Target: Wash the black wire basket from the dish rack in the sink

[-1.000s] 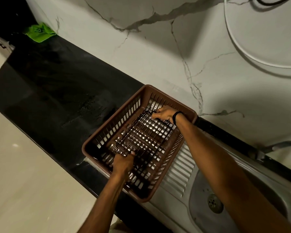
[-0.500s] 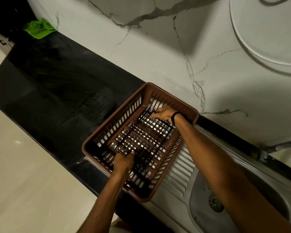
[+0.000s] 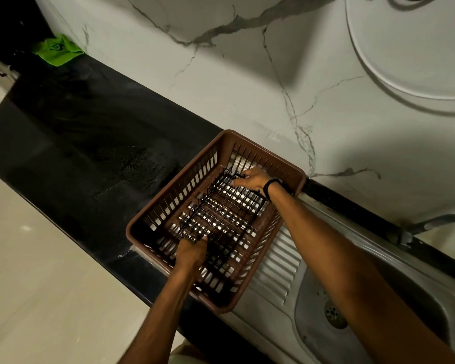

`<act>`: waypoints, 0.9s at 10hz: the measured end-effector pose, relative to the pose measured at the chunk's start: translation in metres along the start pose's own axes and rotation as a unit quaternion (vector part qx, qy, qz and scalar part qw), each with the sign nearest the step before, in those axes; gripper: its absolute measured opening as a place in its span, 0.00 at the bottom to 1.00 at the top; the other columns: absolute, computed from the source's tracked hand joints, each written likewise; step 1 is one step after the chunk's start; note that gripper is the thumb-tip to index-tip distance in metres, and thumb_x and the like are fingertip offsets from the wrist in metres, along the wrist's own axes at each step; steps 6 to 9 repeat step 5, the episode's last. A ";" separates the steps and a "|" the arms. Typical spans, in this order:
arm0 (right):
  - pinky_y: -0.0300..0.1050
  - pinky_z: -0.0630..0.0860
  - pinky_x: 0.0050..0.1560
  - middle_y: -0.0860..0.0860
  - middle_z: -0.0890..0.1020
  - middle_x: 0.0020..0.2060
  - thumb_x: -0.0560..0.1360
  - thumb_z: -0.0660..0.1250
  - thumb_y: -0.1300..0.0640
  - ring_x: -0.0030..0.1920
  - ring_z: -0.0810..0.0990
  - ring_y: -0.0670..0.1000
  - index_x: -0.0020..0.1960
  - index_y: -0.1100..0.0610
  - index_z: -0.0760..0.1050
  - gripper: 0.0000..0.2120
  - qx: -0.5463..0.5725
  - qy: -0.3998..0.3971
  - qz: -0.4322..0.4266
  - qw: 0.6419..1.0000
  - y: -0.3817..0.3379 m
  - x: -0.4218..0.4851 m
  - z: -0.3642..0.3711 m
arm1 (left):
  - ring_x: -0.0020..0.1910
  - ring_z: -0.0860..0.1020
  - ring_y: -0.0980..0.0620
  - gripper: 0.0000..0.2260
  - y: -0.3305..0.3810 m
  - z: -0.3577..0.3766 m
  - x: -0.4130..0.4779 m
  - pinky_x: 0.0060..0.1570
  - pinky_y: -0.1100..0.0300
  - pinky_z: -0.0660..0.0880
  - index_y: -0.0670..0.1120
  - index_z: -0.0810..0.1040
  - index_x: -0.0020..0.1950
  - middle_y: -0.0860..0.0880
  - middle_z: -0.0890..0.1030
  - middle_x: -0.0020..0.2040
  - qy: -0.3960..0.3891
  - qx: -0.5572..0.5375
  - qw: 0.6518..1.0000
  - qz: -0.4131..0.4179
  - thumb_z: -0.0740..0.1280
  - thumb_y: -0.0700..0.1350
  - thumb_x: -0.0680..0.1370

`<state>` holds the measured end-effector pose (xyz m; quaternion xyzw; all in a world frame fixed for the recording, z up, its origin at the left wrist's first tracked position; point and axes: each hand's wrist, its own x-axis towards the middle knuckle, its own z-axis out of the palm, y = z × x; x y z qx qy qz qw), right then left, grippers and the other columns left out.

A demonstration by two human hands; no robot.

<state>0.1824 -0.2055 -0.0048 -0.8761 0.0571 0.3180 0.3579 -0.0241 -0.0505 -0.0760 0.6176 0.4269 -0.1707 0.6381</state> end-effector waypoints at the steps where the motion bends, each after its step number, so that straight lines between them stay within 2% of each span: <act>1: 0.50 0.65 0.72 0.58 0.67 0.74 0.71 0.75 0.44 0.73 0.67 0.58 0.74 0.60 0.65 0.39 -0.018 0.019 -0.010 1.000 0.002 -0.005 0.001 | 0.60 0.79 0.42 0.14 0.011 0.001 -0.017 0.60 0.44 0.78 0.39 0.75 0.63 0.40 0.80 0.61 0.001 0.002 1.000 0.011 0.67 0.46 0.81; 2: 0.51 0.65 0.71 0.58 0.68 0.74 0.71 0.74 0.43 0.73 0.67 0.58 0.73 0.60 0.66 0.38 -0.039 0.050 -0.025 0.998 0.005 -0.014 0.003 | 0.54 0.80 0.46 0.11 0.014 0.003 -0.028 0.51 0.51 0.79 0.38 0.76 0.61 0.42 0.81 0.58 -0.003 0.000 1.000 0.030 0.66 0.44 0.82; 3: 0.51 0.66 0.70 0.57 0.68 0.73 0.72 0.73 0.43 0.73 0.67 0.58 0.73 0.59 0.67 0.36 -0.041 0.071 -0.036 0.996 0.007 -0.022 0.003 | 0.64 0.76 0.43 0.24 0.013 0.005 -0.034 0.60 0.45 0.78 0.40 0.69 0.71 0.41 0.76 0.68 0.007 0.006 0.999 0.041 0.69 0.50 0.80; 4: 0.51 0.70 0.66 0.57 0.74 0.69 0.74 0.71 0.45 0.68 0.72 0.58 0.68 0.61 0.72 0.29 -0.066 0.126 -0.065 0.988 0.011 -0.041 0.001 | 0.71 0.69 0.35 0.35 0.020 0.006 -0.056 0.65 0.46 0.73 0.45 0.53 0.81 0.36 0.62 0.76 0.044 0.087 0.990 0.103 0.68 0.48 0.81; 5: 0.50 0.73 0.63 0.58 0.78 0.64 0.76 0.70 0.47 0.64 0.76 0.57 0.64 0.62 0.76 0.24 -0.071 0.165 -0.087 0.980 0.015 -0.052 0.003 | 0.65 0.74 0.36 0.33 0.021 0.009 -0.072 0.64 0.41 0.76 0.46 0.54 0.82 0.35 0.60 0.77 0.095 0.142 0.967 0.192 0.67 0.46 0.82; 9: 0.50 0.73 0.63 0.58 0.78 0.64 0.76 0.70 0.47 0.64 0.76 0.57 0.64 0.62 0.76 0.24 -0.071 0.165 -0.087 0.980 0.015 -0.052 0.003 | 0.65 0.74 0.36 0.33 0.021 0.009 -0.072 0.64 0.41 0.76 0.46 0.54 0.82 0.35 0.60 0.77 0.095 0.142 0.967 0.192 0.67 0.46 0.82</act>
